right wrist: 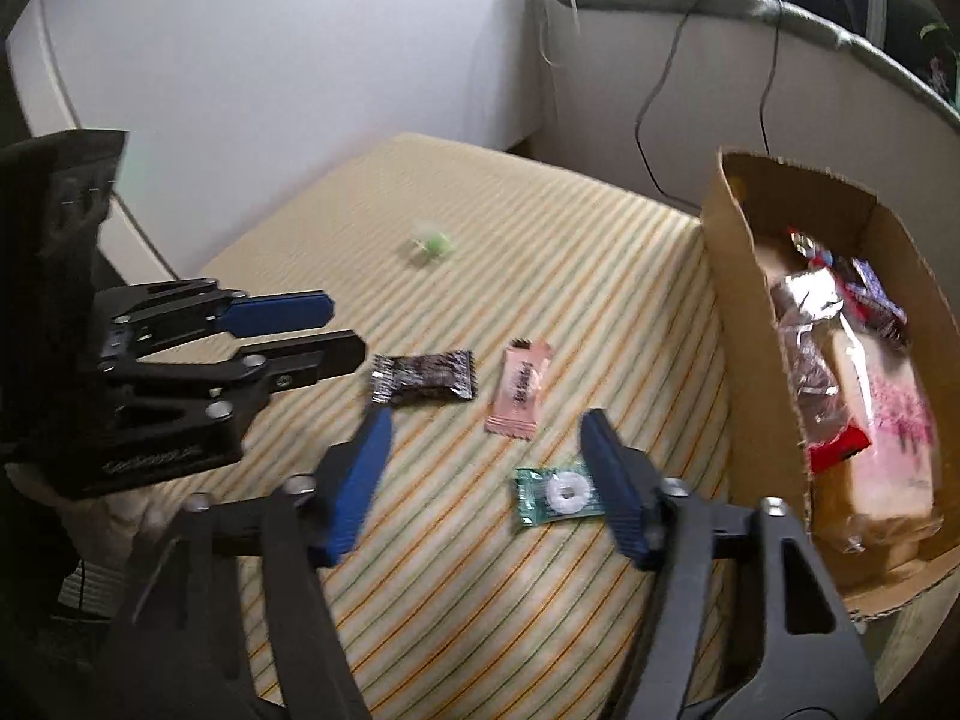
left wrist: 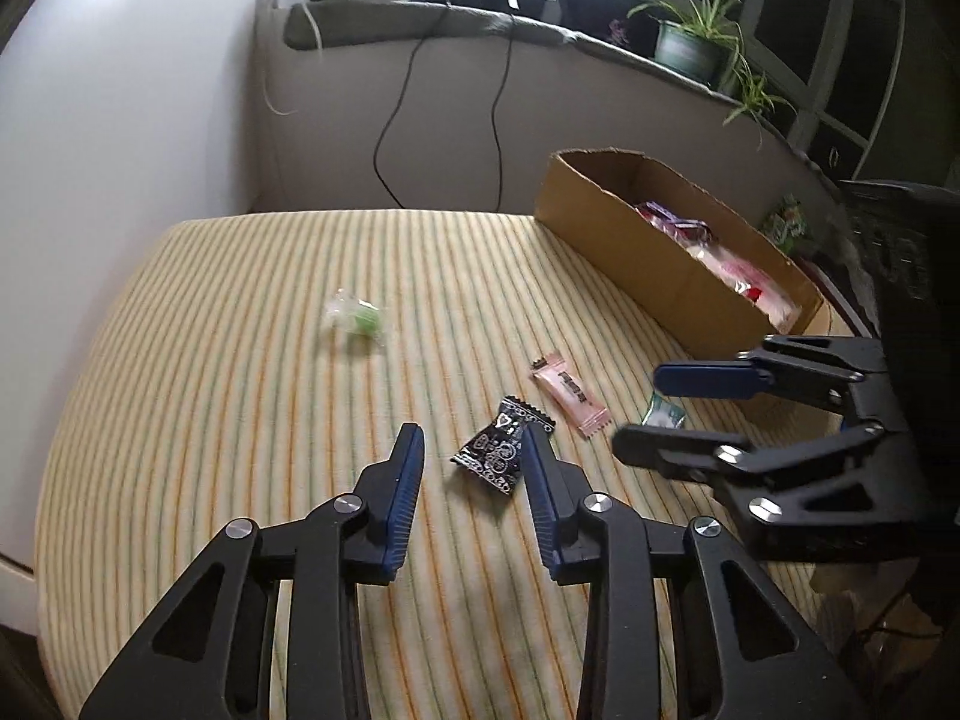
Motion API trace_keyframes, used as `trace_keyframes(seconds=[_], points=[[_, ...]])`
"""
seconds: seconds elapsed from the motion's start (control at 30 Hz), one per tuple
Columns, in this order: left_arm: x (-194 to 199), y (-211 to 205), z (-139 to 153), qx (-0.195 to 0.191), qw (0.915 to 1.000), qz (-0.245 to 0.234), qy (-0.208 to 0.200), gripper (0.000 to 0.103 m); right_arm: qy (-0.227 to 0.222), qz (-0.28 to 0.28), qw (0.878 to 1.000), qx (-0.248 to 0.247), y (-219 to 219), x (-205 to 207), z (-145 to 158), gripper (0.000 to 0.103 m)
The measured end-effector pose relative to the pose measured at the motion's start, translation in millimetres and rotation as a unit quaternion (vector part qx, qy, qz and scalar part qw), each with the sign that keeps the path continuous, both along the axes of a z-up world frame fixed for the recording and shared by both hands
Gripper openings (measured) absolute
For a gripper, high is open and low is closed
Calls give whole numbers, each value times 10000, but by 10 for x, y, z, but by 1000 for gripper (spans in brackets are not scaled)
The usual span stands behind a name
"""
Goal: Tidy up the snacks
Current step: 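Move both grippers back to the remaining dark candy and pink bar, then grasp the dark wrapped candy with the left gripper while the right gripper grasps the pink bar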
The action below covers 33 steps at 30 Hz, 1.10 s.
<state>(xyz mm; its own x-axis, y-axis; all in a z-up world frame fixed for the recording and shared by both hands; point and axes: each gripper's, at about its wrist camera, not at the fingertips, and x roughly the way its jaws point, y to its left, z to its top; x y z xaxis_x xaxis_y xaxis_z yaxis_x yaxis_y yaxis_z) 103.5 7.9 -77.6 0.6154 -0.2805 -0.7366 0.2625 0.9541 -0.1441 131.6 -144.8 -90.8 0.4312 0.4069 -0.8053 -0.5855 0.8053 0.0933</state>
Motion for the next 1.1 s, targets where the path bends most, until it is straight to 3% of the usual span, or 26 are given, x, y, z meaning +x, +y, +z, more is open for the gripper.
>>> trace_keyframes(seconds=[0.17,0.43,0.67,0.93,1.1], points=[[24,-79,-55,149,9997,-170,71,30,145,-165,9997,-111,11,111,-133,45],[73,-188,-163,464,9981,-362,157,30,222,-183,9994,-216,93,219,-220,45],[151,-251,-241,689,9965,-439,174,23,77,-110,9989,-441,226,277,-247,45],[152,-153,-249,714,9972,-169,142,22,-138,31,9970,-765,384,302,-268,43],[167,-78,-241,677,9976,-42,127,21,-196,200,9959,-856,464,300,-264,21]])
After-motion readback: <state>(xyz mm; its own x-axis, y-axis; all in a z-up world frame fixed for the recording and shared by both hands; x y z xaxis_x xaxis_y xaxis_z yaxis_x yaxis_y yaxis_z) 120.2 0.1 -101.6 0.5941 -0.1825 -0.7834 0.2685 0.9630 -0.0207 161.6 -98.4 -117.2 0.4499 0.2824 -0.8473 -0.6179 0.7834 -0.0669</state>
